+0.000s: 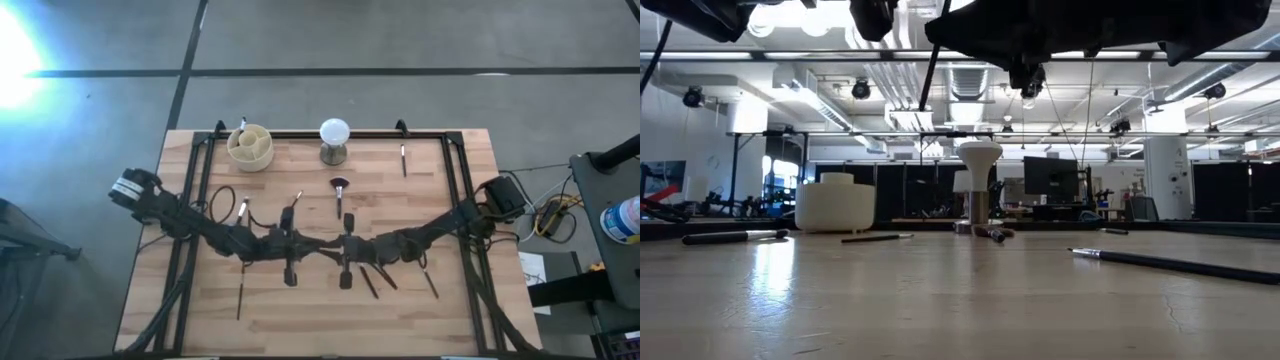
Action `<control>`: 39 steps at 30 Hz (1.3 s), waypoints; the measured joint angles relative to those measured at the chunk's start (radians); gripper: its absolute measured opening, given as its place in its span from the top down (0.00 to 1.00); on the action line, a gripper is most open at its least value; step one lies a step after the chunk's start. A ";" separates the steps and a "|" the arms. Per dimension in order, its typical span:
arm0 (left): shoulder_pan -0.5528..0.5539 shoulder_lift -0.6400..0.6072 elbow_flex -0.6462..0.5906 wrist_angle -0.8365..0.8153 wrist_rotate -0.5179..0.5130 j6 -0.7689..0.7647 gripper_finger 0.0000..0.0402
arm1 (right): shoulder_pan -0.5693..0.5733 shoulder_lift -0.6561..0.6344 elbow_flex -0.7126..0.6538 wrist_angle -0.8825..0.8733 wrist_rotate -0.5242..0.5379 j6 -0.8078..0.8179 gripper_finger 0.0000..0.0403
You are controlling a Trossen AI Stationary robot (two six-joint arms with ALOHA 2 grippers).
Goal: Put items in baskets/containers
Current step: Put the eyeshadow brush into the organizer
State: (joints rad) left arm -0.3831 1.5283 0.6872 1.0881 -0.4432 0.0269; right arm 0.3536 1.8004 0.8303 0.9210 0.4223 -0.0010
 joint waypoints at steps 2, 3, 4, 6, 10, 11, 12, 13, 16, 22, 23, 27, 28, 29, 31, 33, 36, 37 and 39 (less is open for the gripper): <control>0.002 -0.001 -0.002 0.002 0.028 -0.003 1.00 | 0.002 0.000 -0.001 -0.009 -0.001 0.000 0.96; 0.002 -0.001 -0.003 -0.001 0.037 -0.015 1.00 | 0.003 -0.004 -0.001 -0.022 -0.001 0.000 0.96; 0.000 -0.001 -0.004 -0.010 0.042 -0.025 1.00 | 0.003 -0.010 -0.001 -0.039 0.006 0.000 0.96; -0.001 -0.002 -0.005 -0.039 0.043 -0.029 1.00 | 0.002 -0.024 -0.001 -0.077 0.038 0.013 0.96; 0.000 -0.018 -0.005 -0.132 0.037 -0.029 0.95 | 0.002 -0.062 -0.002 -0.147 0.052 0.041 0.96; 0.000 -0.027 -0.005 -0.156 0.038 -0.029 0.93 | 0.003 -0.070 -0.002 -0.162 0.053 0.047 0.96; 0.000 -0.037 -0.005 -0.177 0.038 -0.029 0.91 | 0.004 -0.078 -0.002 -0.176 0.052 0.048 0.96; -0.001 -0.045 -0.005 -0.196 0.037 -0.029 0.89 | 0.004 -0.083 -0.002 -0.184 0.052 0.051 0.96; -0.001 -0.064 -0.005 -0.247 0.030 -0.030 0.83 | 0.010 -0.092 -0.002 -0.209 0.052 0.052 0.96; -0.001 -0.060 -0.005 -0.286 0.015 -0.038 0.76 | 0.015 -0.092 -0.002 -0.210 0.049 0.053 0.97; 0.001 -0.055 -0.005 -0.286 0.015 -0.038 0.76 | 0.015 -0.092 -0.002 -0.210 0.049 0.053 0.97; 0.007 -0.042 0.001 -0.285 0.015 -0.039 0.75 | 0.015 -0.092 -0.002 -0.210 0.043 0.054 0.97; 0.009 -0.039 0.003 -0.284 0.015 -0.038 0.75 | 0.015 -0.092 -0.002 -0.210 0.040 0.053 0.97; 0.009 -0.036 0.005 -0.285 0.016 -0.032 0.75 | 0.015 -0.092 -0.002 -0.210 0.039 0.053 0.97; 0.012 -0.031 0.008 -0.286 0.018 -0.022 0.75 | 0.015 -0.092 -0.002 -0.210 0.035 0.053 0.97; 0.016 -0.025 0.014 -0.284 0.036 -0.019 0.75 | 0.015 -0.092 -0.002 -0.209 0.016 0.054 0.97; 0.021 -0.014 0.022 -0.283 0.069 -0.016 0.75 | 0.015 -0.092 -0.002 -0.209 0.011 0.053 0.97; 0.021 -0.010 0.027 -0.284 0.070 -0.013 0.76 | 0.015 -0.092 -0.002 -0.209 0.010 0.053 0.97; 0.022 -0.005 0.036 -0.283 0.070 -0.002 0.78 | 0.015 -0.092 -0.002 -0.209 0.011 0.053 0.97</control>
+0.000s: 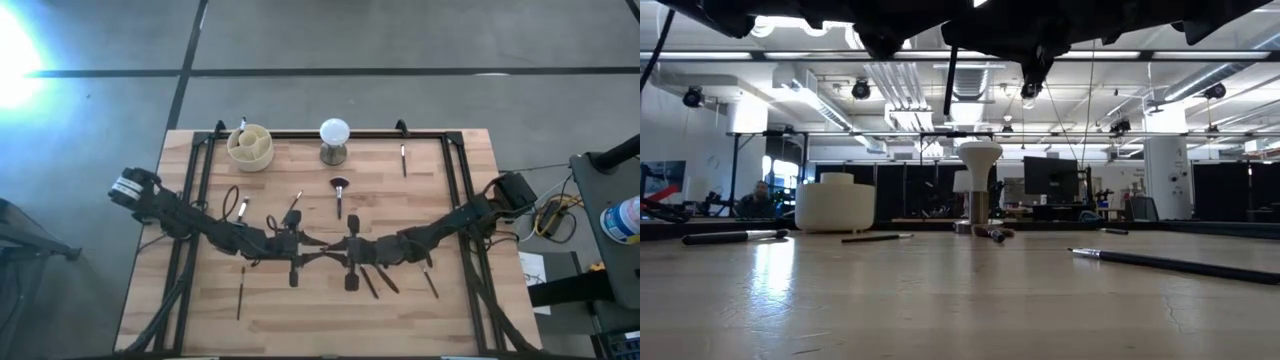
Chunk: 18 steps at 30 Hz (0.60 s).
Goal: Put items in baskets/containers
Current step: Put the eyeshadow brush into the organizer
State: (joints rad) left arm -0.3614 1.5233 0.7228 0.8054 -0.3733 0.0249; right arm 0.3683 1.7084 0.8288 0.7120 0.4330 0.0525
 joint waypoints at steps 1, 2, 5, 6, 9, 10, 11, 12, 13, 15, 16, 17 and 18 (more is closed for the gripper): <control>0.000 0.002 0.005 0.004 0.000 0.003 0.80 | 0.000 0.000 0.000 0.000 0.000 0.000 0.97; 0.000 0.003 0.008 0.005 0.000 0.005 0.83 | 0.000 0.000 0.000 0.000 0.000 0.000 0.97; 0.000 0.004 0.012 0.004 -0.001 0.015 0.94 | 0.000 0.000 0.000 0.000 0.001 0.000 0.97; 0.000 0.004 0.012 0.008 -0.011 0.021 0.96 | 0.000 0.000 0.000 0.000 0.005 0.002 0.96; -0.001 0.001 0.012 0.015 -0.087 0.036 0.97 | -0.002 0.000 0.001 0.002 0.028 0.024 0.91; -0.001 -0.003 0.012 0.012 -0.127 0.049 0.97 | -0.002 0.000 0.001 0.001 0.044 0.024 0.89; 0.000 -0.011 0.012 0.006 -0.170 0.065 0.97 | -0.002 0.000 0.001 0.000 0.068 0.025 0.86; 0.000 -0.023 0.010 0.003 -0.208 0.083 0.97 | -0.002 0.000 0.001 -0.002 0.089 0.027 0.84; 0.003 -0.037 0.009 -0.009 -0.249 0.102 0.97 | -0.003 0.000 0.001 -0.009 0.103 0.027 0.81; 0.017 -0.085 0.008 -0.041 -0.332 0.139 0.97 | 0.000 0.000 0.000 -0.032 0.105 0.028 0.77; 0.028 -0.112 0.008 -0.063 -0.367 0.150 0.97 | 0.001 0.002 0.000 -0.045 0.105 0.027 0.75; 0.040 -0.145 0.006 -0.093 -0.394 0.155 0.97 | 0.003 0.002 0.000 -0.055 0.104 0.027 0.73; 0.052 -0.178 0.002 -0.126 -0.416 0.154 0.97 | 0.003 0.002 0.000 -0.059 0.104 0.027 0.72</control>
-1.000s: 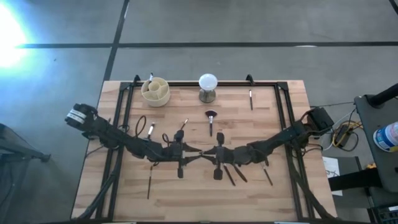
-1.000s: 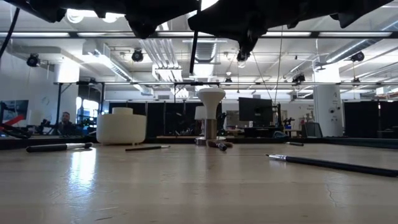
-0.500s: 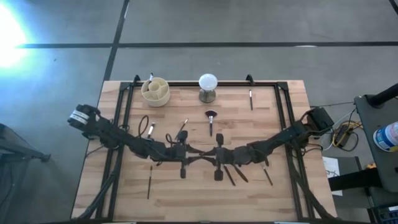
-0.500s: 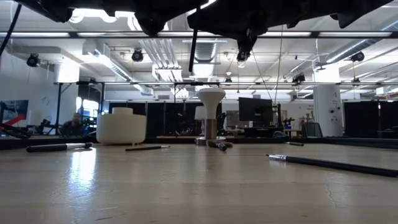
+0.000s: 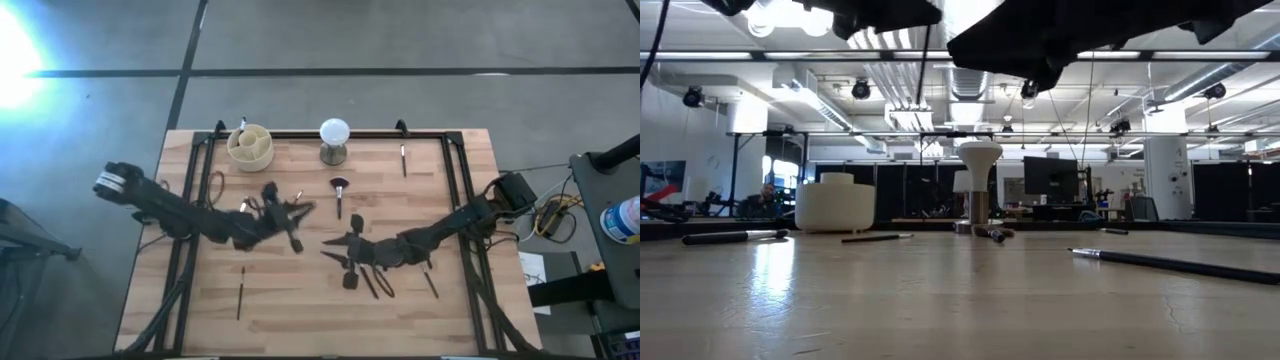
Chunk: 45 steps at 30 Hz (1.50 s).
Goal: Put items in baskets/containers
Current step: Put the eyeshadow brush into the organizer
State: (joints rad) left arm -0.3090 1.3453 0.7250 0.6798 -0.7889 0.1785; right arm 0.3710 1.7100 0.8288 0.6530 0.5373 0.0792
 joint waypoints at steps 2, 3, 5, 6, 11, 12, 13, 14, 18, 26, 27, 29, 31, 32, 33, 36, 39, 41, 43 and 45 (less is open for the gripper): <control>0.032 -0.068 -0.014 -0.059 -0.027 -0.017 0.97 | -0.003 0.000 0.000 -0.006 0.005 0.000 0.71; 0.051 -0.101 -0.021 -0.083 -0.036 -0.027 0.97 | -0.004 0.000 0.000 -0.009 0.010 -0.002 0.71; 0.089 -0.157 -0.043 -0.117 -0.062 -0.041 0.97 | -0.004 0.000 0.000 -0.008 0.012 -0.004 0.72; 0.110 -0.183 -0.057 -0.124 -0.073 -0.041 0.97 | -0.002 0.000 0.000 -0.007 0.011 -0.004 0.73; 0.226 -0.284 -0.158 -0.129 -0.120 -0.046 0.97 | -0.003 0.000 0.000 -0.007 0.010 -0.011 0.81; 0.260 -0.301 -0.182 -0.124 -0.129 -0.050 0.97 | -0.004 0.000 0.000 -0.008 0.012 -0.012 0.83; 0.294 -0.317 -0.204 -0.121 -0.131 -0.055 0.97 | -0.004 0.000 0.000 -0.009 0.012 -0.015 0.84; 0.328 -0.332 -0.227 -0.114 -0.131 -0.063 0.97 | -0.003 0.000 0.000 -0.010 0.012 -0.020 0.86; 0.489 -0.379 -0.303 -0.103 -0.133 -0.095 0.97 | -0.002 0.000 0.000 -0.010 0.010 -0.034 0.91; 0.749 -0.411 -0.410 0.028 -0.131 -0.090 0.97 | -0.002 0.000 0.000 -0.012 0.011 -0.039 0.98; 0.773 -0.412 -0.419 0.045 -0.130 -0.084 0.97 | -0.002 0.000 0.000 -0.012 0.011 -0.039 0.98; 0.819 -0.410 -0.434 0.081 -0.127 -0.075 0.97 | -0.003 0.000 0.000 -0.014 0.011 -0.038 0.98; 0.863 -0.408 -0.445 0.097 -0.105 -0.075 0.97 | -0.003 0.000 0.000 -0.014 0.011 -0.037 0.98; 0.886 -0.407 -0.450 0.102 -0.085 -0.078 0.97 | -0.003 0.000 0.000 -0.014 0.011 -0.037 0.98; 0.908 -0.407 -0.453 0.105 -0.066 -0.088 0.97 | -0.003 0.000 0.000 -0.014 0.011 -0.037 0.98; 0.969 -0.402 -0.461 0.105 -0.006 -0.126 0.97 | -0.003 0.000 0.000 -0.014 0.011 -0.034 0.98; 1.017 -0.386 -0.462 0.106 0.033 -0.139 0.97 | -0.003 0.000 0.000 -0.014 0.011 -0.034 0.98; 1.042 -0.371 -0.462 0.106 0.042 -0.143 0.97 | -0.003 0.000 0.000 -0.014 0.011 -0.034 0.98; 1.060 -0.357 -0.462 0.106 0.052 -0.144 0.97 | -0.003 0.000 0.000 -0.014 0.011 -0.034 0.98; 1.073 -0.340 -0.462 0.106 0.074 -0.157 0.97 | -0.003 0.000 0.000 -0.014 0.011 -0.034 0.98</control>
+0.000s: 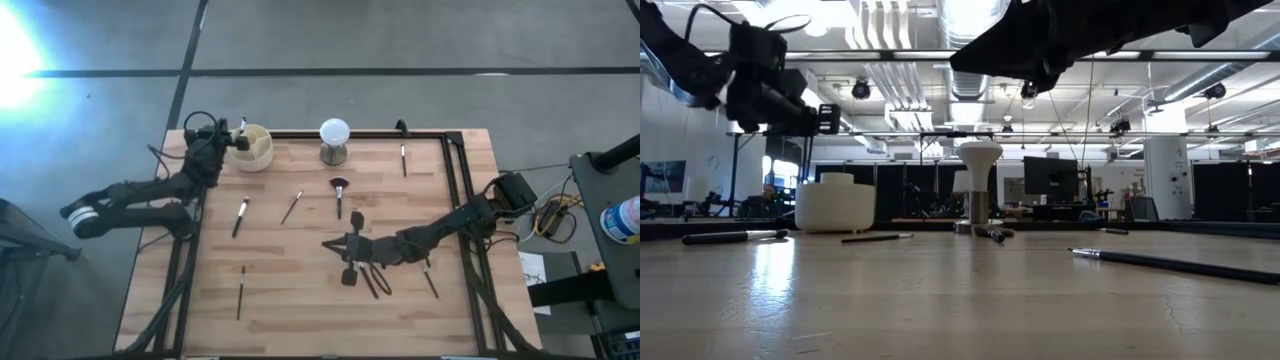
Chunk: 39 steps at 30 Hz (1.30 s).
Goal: Put items in baskets/containers
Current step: Put the eyeshadow brush into the organizer
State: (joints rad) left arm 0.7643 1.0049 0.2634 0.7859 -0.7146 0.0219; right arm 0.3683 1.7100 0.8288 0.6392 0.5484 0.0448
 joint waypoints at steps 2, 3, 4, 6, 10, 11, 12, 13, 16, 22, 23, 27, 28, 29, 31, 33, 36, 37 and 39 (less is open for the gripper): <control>0.008 0.020 0.000 0.001 0.013 -0.016 0.97 | 0.000 0.000 0.000 0.000 0.000 0.000 0.98; 0.012 0.032 0.000 0.005 0.018 -0.021 0.97 | 0.000 0.000 0.000 0.000 0.000 0.000 0.98; 0.016 0.043 0.000 0.007 0.019 -0.025 0.97 | 0.000 0.000 0.000 0.000 0.000 0.000 0.98; 0.020 0.064 0.003 0.009 0.019 -0.032 0.97 | 0.000 0.000 0.000 0.000 0.000 0.000 0.98; 0.021 0.104 0.005 0.018 0.021 -0.042 0.97 | 0.000 0.000 0.000 0.000 0.000 0.000 0.98; 0.021 0.115 0.006 0.018 0.021 -0.048 0.97 | 0.000 0.000 0.000 0.000 0.000 0.000 0.98; 0.022 0.125 0.006 0.018 0.025 -0.055 0.97 | 0.000 0.000 0.000 0.000 0.000 0.000 0.98; 0.024 0.134 0.007 0.018 0.040 -0.064 0.97 | 0.000 0.000 0.000 0.000 0.000 -0.001 0.98; 0.024 0.161 0.007 0.018 0.078 -0.108 0.94 | 0.000 0.000 0.000 0.001 0.000 -0.004 0.98; 0.024 0.183 0.007 0.008 0.078 -0.160 0.88 | 0.000 0.000 0.000 0.001 0.000 -0.004 0.98; 0.024 0.181 0.009 -0.006 0.078 -0.162 0.88 | 0.000 0.001 0.000 0.001 0.000 -0.004 0.98; 0.024 0.154 0.042 -0.125 0.078 -0.166 0.86 | 0.000 0.001 0.000 0.001 -0.001 -0.005 0.98; 0.024 0.145 0.054 -0.165 0.079 -0.168 0.86 | 0.000 0.001 0.000 0.001 -0.001 -0.005 0.98; 0.024 0.137 0.066 -0.205 0.080 -0.170 0.86 | 0.000 0.001 0.000 0.001 -0.001 -0.005 0.98; 0.023 0.117 0.089 -0.273 0.092 -0.171 0.85 | 0.000 0.001 0.000 0.001 -0.001 -0.008 0.98; 0.021 0.092 0.112 -0.341 0.102 -0.178 0.85 | 0.000 0.001 0.000 0.001 -0.001 -0.015 0.98; 0.016 0.042 0.142 -0.462 0.142 -0.173 0.85 | 0.000 0.001 0.000 0.000 -0.001 -0.015 0.98; 0.013 0.023 0.150 -0.500 0.164 -0.171 0.85 | 0.000 0.001 0.000 0.000 -0.001 -0.018 0.98; 0.001 -0.020 0.161 -0.572 0.196 -0.184 0.85 | 0.000 0.001 0.000 0.000 -0.001 -0.019 0.98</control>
State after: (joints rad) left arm 0.7652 0.9851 0.4248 0.2139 -0.5189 -0.1625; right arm 0.3683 1.7107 0.8288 0.6391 0.5476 0.0261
